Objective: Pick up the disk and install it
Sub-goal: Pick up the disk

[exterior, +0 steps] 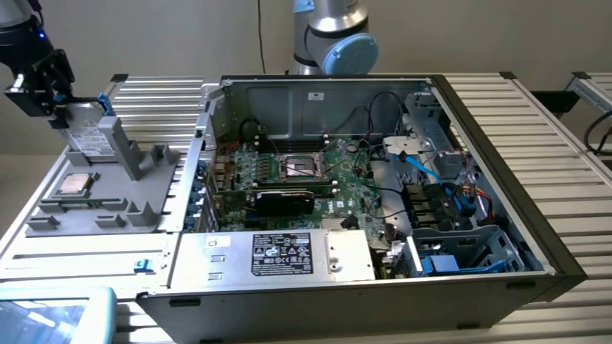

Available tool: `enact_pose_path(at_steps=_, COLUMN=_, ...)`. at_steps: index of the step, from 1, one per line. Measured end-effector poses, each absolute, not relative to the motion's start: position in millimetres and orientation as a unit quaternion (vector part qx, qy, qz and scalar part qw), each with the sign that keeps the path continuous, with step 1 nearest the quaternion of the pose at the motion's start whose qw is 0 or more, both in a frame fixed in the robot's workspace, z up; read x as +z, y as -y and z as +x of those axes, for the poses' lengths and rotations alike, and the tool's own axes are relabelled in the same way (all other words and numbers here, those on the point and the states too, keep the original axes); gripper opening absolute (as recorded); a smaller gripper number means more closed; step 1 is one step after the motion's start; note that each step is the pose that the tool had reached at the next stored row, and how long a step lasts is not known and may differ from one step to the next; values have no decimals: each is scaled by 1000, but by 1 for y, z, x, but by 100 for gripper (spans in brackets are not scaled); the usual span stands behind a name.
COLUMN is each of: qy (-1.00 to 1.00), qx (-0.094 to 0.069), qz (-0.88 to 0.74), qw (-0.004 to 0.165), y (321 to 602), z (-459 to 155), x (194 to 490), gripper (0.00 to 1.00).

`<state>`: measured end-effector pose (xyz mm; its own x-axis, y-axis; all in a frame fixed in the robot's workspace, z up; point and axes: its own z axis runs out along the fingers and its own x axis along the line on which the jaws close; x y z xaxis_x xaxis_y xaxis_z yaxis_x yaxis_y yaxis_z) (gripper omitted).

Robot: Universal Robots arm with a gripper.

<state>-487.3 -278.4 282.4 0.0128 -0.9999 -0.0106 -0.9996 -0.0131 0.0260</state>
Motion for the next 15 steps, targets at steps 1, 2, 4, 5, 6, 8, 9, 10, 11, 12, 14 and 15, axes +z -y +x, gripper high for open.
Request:
enact_pose_path(at_steps=1, qy=703, qx=-13, qz=712, qw=6, y=279, z=-487, x=282, gripper=60)
enact_pose_path(at_steps=2, qy=703, qx=-13, qz=711, qw=5, y=279, z=-487, x=282, gripper=60)
enact_pose_path(at_steps=4, qy=703, qx=-13, qz=711, qw=5, y=279, z=-487, x=281, gripper=60)
enact_pose_path(at_steps=5, qy=703, qx=-13, qz=711, qw=5, y=279, z=-487, x=281, gripper=60)
enact_pose_path(at_steps=6, qy=703, qx=-13, qz=711, qw=6, y=279, z=-487, x=281, gripper=60)
enact_pose_path(at_steps=8, qy=703, qx=-13, qz=711, qw=6, y=279, z=-487, x=280, gripper=58)
enact_pose_path(at_steps=9, qy=703, qx=-13, qz=711, qw=6, y=279, z=-487, x=280, gripper=58)
enact_pose_path(at_steps=10, qy=703, qx=-13, qz=711, qw=5, y=279, z=-487, x=280, gripper=51)
enact_pose_path(at_steps=11, qy=703, qx=-13, qz=711, qw=5, y=279, z=-487, x=280, gripper=51)
enact_pose_path(at_steps=12, qy=703, qx=-13, qz=711, qw=5, y=279, z=-487, x=280, gripper=51)
enact_pose_path(at_steps=14, qy=703, qx=-13, qz=711, qw=5, y=279, z=-487, x=280, gripper=51)
enact_pose_path(at_steps=15, qy=703, qx=-13, qz=711, qw=5, y=279, z=-487, x=279, gripper=51)
